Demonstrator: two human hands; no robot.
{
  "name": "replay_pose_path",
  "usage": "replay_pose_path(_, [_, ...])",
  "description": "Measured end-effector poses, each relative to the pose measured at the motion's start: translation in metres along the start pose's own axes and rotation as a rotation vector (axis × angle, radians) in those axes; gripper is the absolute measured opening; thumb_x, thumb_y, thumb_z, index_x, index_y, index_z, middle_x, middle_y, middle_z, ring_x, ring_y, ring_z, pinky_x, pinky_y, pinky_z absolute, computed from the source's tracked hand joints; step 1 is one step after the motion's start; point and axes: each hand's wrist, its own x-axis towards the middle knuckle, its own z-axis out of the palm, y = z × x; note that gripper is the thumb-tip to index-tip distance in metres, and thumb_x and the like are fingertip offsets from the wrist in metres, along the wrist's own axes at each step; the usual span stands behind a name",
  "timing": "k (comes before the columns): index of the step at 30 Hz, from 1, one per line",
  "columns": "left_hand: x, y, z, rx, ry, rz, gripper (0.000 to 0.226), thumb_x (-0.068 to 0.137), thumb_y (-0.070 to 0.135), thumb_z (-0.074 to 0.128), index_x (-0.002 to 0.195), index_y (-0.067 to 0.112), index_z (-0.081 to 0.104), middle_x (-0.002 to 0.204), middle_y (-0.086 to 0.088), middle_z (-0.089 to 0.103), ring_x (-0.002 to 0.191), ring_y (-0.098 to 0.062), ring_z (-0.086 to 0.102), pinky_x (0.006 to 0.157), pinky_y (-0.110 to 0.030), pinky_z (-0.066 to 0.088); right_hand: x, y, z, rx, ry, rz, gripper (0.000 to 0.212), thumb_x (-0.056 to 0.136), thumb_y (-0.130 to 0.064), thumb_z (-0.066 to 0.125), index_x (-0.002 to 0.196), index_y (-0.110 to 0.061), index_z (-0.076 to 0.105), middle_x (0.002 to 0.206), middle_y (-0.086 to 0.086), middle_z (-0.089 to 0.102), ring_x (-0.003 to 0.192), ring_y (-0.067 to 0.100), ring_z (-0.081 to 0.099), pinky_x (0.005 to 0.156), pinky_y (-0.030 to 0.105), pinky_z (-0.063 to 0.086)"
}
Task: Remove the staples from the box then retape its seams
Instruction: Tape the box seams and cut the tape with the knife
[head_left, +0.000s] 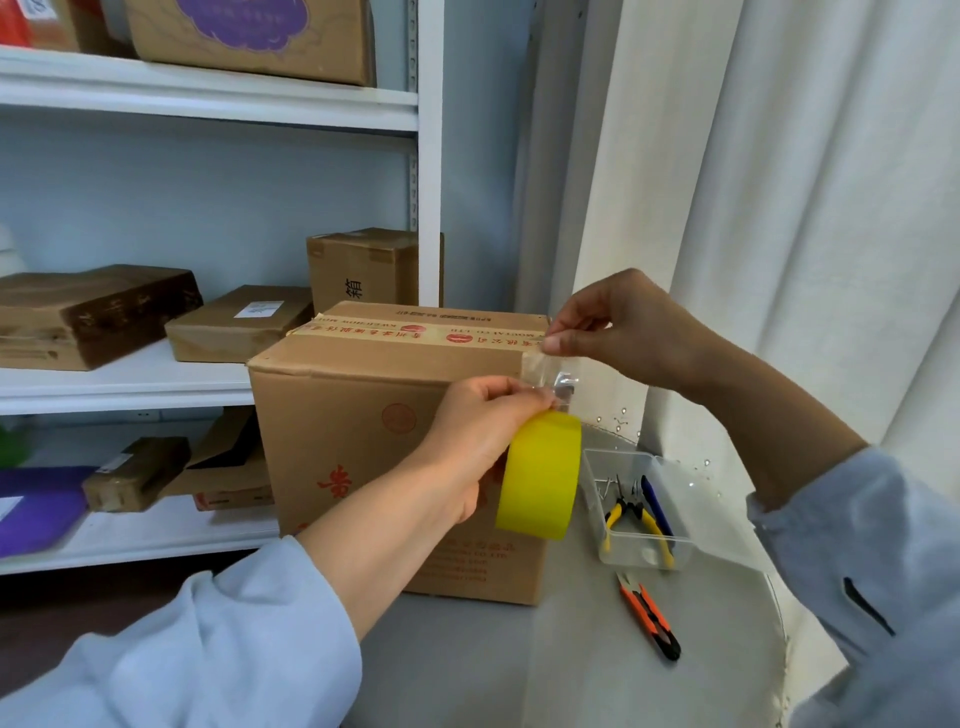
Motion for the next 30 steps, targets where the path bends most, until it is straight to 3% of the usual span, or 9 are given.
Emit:
replay_pose_path(3, [0.004,-0.004,-0.001,-0.031,0.045,-0.041,0.009,0.084,0.022,0.07,0.08,0.014,0.07,0.077,-0.003,0.066,0.074,-0.018,0.059,0.067,-0.027,0.045,0.008,0.006,0.007,0.044,-0.075,0.034,0.01,0.084,-0.015,0.069,0.084,-0.005,0.071,0.082,-0.011,0.064,0.089,0.012,0.064,0.067,0.008,0.051])
replay_pose_path(7, [0.009,-0.004,0.003,-0.036,0.059,-0.078,0.01,0.084,0.022,0.069,0.084,0.012,0.072,0.082,-0.004,0.067,0.079,-0.019,0.06,0.074,-0.03,0.047,0.016,0.014,0.007,0.079,-0.128,0.042,0.01,0.085,-0.013,0.069,0.086,-0.004,0.071,0.087,-0.009,0.066,0.095,0.014,0.063,0.073,0.012,0.053])
replay_pose_path(11, [0.015,-0.004,0.007,-0.033,0.071,-0.093,0.011,0.085,0.023,0.069,0.086,0.013,0.072,0.081,-0.003,0.068,0.083,-0.019,0.061,0.086,-0.035,0.047,0.022,0.021,0.003,0.091,-0.19,0.034,0.012,0.084,-0.012,0.069,0.091,-0.001,0.071,0.088,-0.005,0.068,0.089,0.008,0.063,0.072,0.01,0.053])
replay_pose_path(16, [0.02,-0.006,0.009,-0.003,0.066,-0.1,0.013,0.087,0.023,0.066,0.087,0.011,0.072,0.077,0.001,0.067,0.078,-0.015,0.059,0.076,-0.028,0.044,0.023,0.034,0.006,0.106,-0.201,0.016,0.012,0.084,-0.011,0.068,0.09,-0.001,0.071,0.087,-0.008,0.066,0.084,0.003,0.061,0.065,0.008,0.049])
replay_pose_path(23, [0.029,-0.003,0.007,0.104,0.082,-0.144,0.026,0.084,0.031,0.067,0.098,0.009,0.073,0.101,-0.011,0.069,0.097,-0.026,0.061,0.084,-0.035,0.046,0.022,0.05,0.013,0.217,-0.198,0.043,0.01,0.086,-0.009,0.066,0.087,0.001,0.068,0.089,-0.008,0.066,0.084,-0.001,0.063,0.065,0.006,0.048])
replay_pose_path(26, [0.031,-0.001,0.005,0.14,0.064,-0.165,0.031,0.081,0.032,0.07,0.103,0.01,0.071,0.102,-0.011,0.068,0.093,-0.023,0.059,0.077,-0.032,0.044,0.022,0.053,0.012,0.231,-0.226,0.046,0.012,0.087,-0.007,0.064,0.091,0.004,0.067,0.087,-0.007,0.065,0.074,-0.012,0.063,0.062,0.005,0.046])
replay_pose_path(30, [0.031,0.0,0.005,0.147,0.065,-0.173,0.03,0.08,0.032,0.07,0.101,0.01,0.072,0.101,-0.012,0.069,0.096,-0.024,0.061,0.083,-0.035,0.046,0.027,0.053,0.01,0.188,-0.287,0.047,0.016,0.089,-0.011,0.062,0.094,0.004,0.066,0.089,-0.003,0.065,0.068,-0.007,0.062,0.06,0.009,0.048])
